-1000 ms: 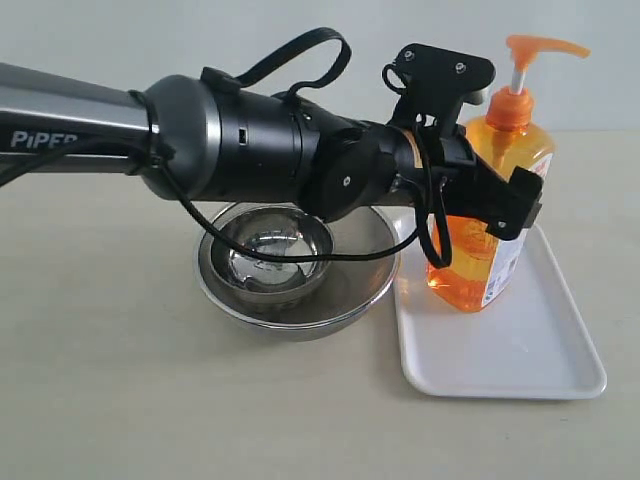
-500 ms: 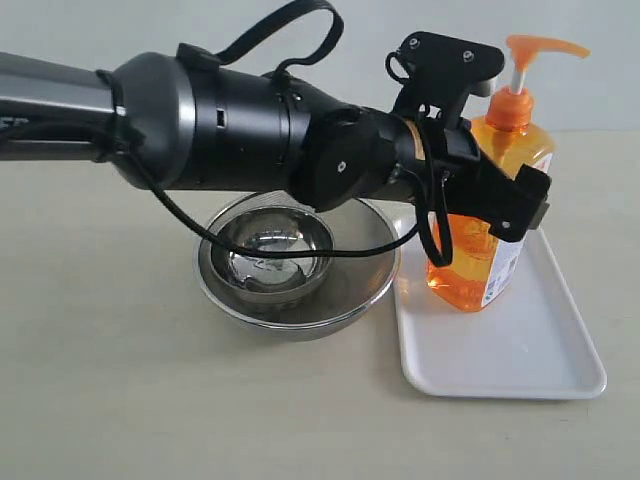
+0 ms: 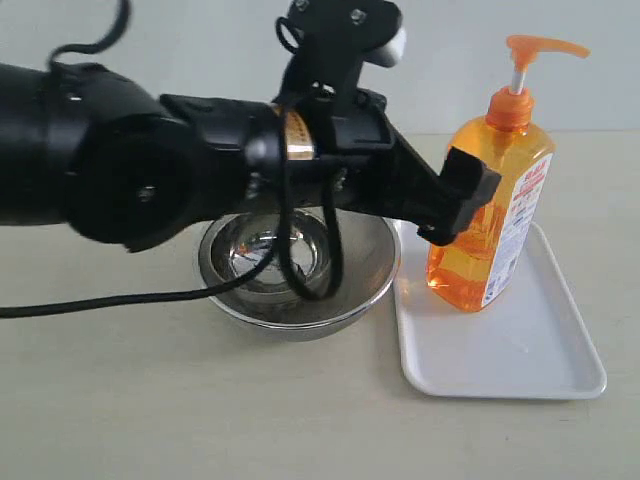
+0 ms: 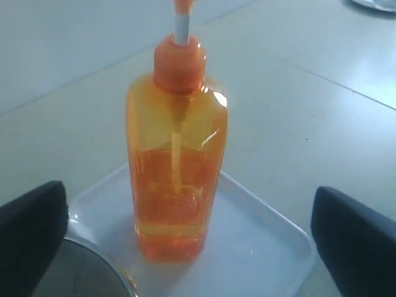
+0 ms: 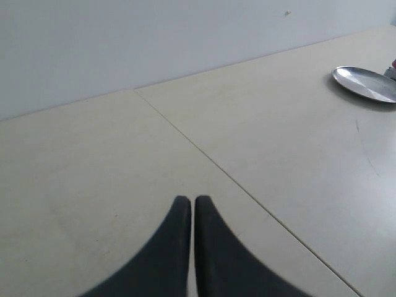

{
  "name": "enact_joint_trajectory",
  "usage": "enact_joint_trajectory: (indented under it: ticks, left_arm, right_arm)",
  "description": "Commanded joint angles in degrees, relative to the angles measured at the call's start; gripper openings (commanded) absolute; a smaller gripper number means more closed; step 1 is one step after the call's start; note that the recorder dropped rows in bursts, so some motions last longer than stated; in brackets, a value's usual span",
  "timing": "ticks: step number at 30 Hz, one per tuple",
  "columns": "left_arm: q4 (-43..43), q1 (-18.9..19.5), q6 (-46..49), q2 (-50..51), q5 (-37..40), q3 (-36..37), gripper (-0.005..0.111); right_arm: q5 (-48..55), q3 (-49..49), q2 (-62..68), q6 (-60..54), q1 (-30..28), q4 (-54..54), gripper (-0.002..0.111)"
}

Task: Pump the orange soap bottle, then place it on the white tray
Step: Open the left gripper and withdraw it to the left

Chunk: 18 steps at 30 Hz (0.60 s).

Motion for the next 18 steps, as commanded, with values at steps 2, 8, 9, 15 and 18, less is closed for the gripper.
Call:
enact_joint_trajectory:
  ticks: [2,8,9,15,18]
  left_arm:
    - [-0.87,-0.2,-0.93,-11.19,-4.87,9.67,0.1]
    - [-0.99,-0.2,-3.27,-21.23,-6.7,20.17,0.1]
    - [-1.06,-0.2,-3.55,-22.71,-6.7,22.14,0.1]
    - [-1.06,-0.2,-5.79,-29.9,-5.17,29.3,0.1]
    - [-1.06,-0.2,-5.79,-31.85,-4.68,30.85,0.1]
  right_arm:
    - [0.44,-0.17,-0.58,-0.07,-0.11,-0.08,0.0]
    - [0.44,-0.17,-0.58,-0.07,-0.11,-0.08,0.0]
    - [0.44,-0.17,-0.58,-0.07,-0.11,-0.08,0.0]
    - [0.44,-0.17,-0.58,-0.07,-0.11,-0.08,0.0]
    - [0.44,-0.17,-0.58,-0.07,-0.11,-0.08,0.0]
